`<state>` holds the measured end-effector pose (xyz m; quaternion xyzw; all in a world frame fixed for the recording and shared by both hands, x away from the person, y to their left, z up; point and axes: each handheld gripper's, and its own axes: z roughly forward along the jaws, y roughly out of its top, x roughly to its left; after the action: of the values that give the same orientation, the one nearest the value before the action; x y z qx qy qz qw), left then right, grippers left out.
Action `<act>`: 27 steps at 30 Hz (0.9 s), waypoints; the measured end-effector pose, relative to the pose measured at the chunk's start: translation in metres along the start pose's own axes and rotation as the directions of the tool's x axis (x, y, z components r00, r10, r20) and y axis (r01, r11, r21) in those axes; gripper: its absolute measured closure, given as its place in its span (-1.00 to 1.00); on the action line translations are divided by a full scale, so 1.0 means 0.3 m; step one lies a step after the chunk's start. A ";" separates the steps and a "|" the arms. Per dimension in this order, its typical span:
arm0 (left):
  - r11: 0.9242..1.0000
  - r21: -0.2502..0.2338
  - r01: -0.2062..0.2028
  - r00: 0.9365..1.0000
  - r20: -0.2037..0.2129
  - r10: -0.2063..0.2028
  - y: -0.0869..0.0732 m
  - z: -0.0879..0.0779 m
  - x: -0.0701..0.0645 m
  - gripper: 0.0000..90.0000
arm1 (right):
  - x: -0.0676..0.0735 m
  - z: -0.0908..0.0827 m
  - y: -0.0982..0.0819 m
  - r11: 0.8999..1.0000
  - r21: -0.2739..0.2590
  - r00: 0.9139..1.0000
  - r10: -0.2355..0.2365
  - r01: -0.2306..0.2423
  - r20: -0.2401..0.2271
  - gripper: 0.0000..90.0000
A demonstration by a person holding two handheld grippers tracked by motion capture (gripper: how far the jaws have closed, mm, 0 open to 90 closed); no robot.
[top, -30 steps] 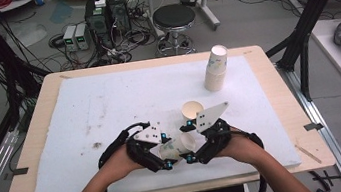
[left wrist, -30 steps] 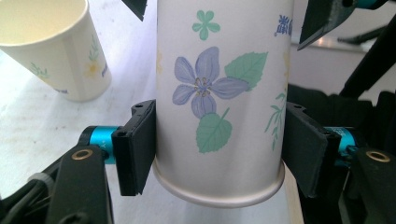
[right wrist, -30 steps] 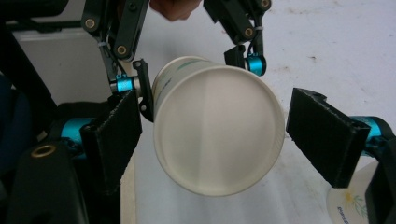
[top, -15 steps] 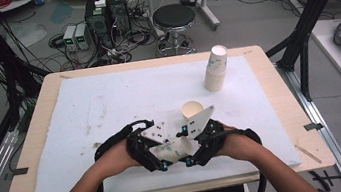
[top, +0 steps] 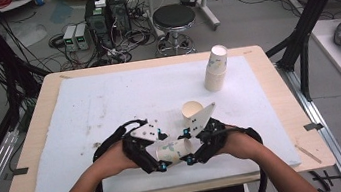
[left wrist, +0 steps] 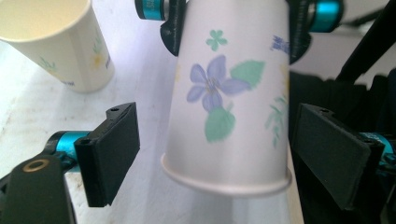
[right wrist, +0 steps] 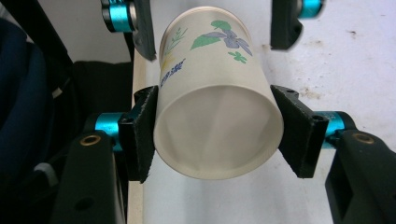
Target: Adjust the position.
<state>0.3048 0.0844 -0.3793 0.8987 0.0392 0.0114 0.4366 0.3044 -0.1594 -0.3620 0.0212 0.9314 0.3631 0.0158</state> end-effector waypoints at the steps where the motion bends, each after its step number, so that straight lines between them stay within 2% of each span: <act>1: 1.000 -0.019 0.010 1.000 -0.003 -0.010 -0.012 -0.006 0.000 -0.66 | -0.001 -0.005 -0.007 1.000 -0.008 1.000 0.007 -0.007 0.005 -0.17; 4: 0.993 -0.098 0.063 0.998 -0.018 -0.065 -0.049 -0.025 0.004 -0.64 | -0.004 -0.020 -0.030 0.999 -0.031 0.999 0.028 -0.028 0.019 -0.17; 7: 0.978 -0.184 0.095 0.994 -0.027 -0.101 -0.084 -0.044 0.005 -0.64 | -0.005 -0.036 -0.053 0.997 -0.067 0.998 0.050 -0.048 0.026 -0.17; 11: 0.958 -0.262 0.113 0.991 -0.036 -0.127 -0.113 -0.060 0.003 -0.64 | -0.005 -0.052 -0.077 0.990 -0.121 0.997 0.076 -0.072 0.032 -0.17; 14: 0.948 -0.297 0.110 0.991 -0.041 -0.128 -0.127 -0.062 -0.001 -0.64 | -0.002 -0.057 -0.091 0.985 -0.157 0.996 0.080 -0.075 0.028 -0.17; 15: 0.946 -0.306 0.109 0.991 -0.044 -0.129 -0.131 -0.061 -0.003 -0.64 | 0.001 -0.060 -0.099 0.982 -0.168 0.994 0.095 -0.086 0.046 -0.17; 17: 0.937 -0.331 0.111 0.990 -0.042 -0.132 -0.138 -0.060 -0.006 -0.64 | 0.003 -0.059 -0.110 0.978 -0.190 0.995 0.096 -0.087 0.037 -0.17; 21: 0.914 -0.387 0.121 0.988 -0.038 -0.147 -0.150 -0.053 -0.010 -0.64 | 0.014 -0.056 -0.133 0.969 -0.228 0.994 0.108 -0.097 0.036 -0.17; 27: 0.900 -0.417 0.123 0.989 -0.020 -0.145 -0.159 -0.032 -0.014 -0.64 | 0.022 -0.046 -0.159 0.951 -0.286 0.992 0.127 -0.113 0.028 -0.17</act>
<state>0.2972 0.1209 -0.4107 0.7801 0.1086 0.0123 0.6161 0.2959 -0.2035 -0.3841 0.0837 0.8659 0.4928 0.0181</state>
